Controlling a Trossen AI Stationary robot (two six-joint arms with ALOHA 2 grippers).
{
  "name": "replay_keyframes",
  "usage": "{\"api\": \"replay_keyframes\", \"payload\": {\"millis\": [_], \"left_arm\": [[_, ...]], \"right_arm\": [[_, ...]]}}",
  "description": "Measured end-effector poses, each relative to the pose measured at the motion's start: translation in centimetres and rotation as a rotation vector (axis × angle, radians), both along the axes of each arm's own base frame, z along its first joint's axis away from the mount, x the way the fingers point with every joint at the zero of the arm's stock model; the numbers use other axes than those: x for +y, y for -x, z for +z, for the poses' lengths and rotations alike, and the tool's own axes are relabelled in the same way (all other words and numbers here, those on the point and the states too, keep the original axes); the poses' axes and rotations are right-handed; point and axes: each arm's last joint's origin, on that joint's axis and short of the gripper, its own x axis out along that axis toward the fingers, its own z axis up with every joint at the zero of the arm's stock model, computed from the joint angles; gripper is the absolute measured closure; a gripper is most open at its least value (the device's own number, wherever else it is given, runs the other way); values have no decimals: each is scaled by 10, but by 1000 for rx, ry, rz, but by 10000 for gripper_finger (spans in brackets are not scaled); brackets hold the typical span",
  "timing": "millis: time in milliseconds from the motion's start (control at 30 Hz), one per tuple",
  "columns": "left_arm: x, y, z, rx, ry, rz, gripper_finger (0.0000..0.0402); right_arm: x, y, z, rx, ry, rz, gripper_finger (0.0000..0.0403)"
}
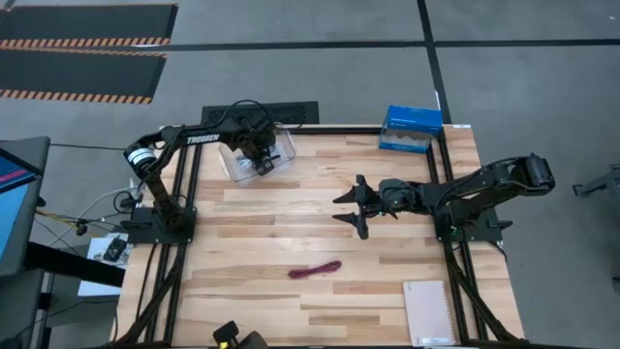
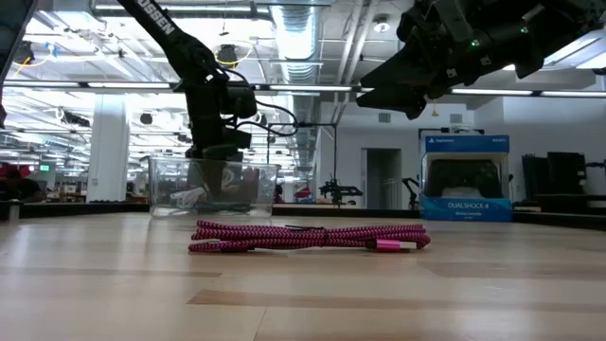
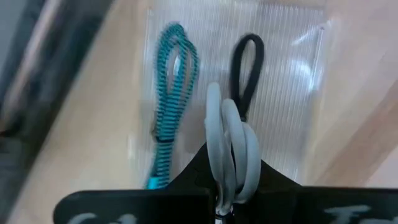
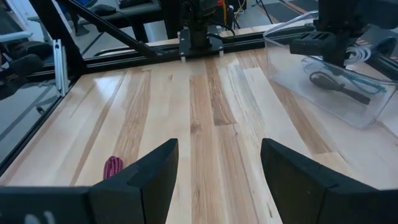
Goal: Pick and place USB-C Cables
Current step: Put the white charger cable into the transparent bin
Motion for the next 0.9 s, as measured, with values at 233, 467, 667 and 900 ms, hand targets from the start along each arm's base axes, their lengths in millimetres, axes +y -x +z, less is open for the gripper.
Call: {"api": "replay_keyframes", "payload": {"millis": [233,467,667,900], "left_arm": [[1,0,0,3,-9,4,401],[2,1,0,10,-17,13,389],[2,1,0,7,-15,12,368],[2,1,-1,7,-13,11,367]], "right_arm": [[0,0,0,-1,0,0,149],[0,0,0,0,1,0,149],[0,0,0,0,1,1,149],[0,0,0,1,1,1,149]]}}
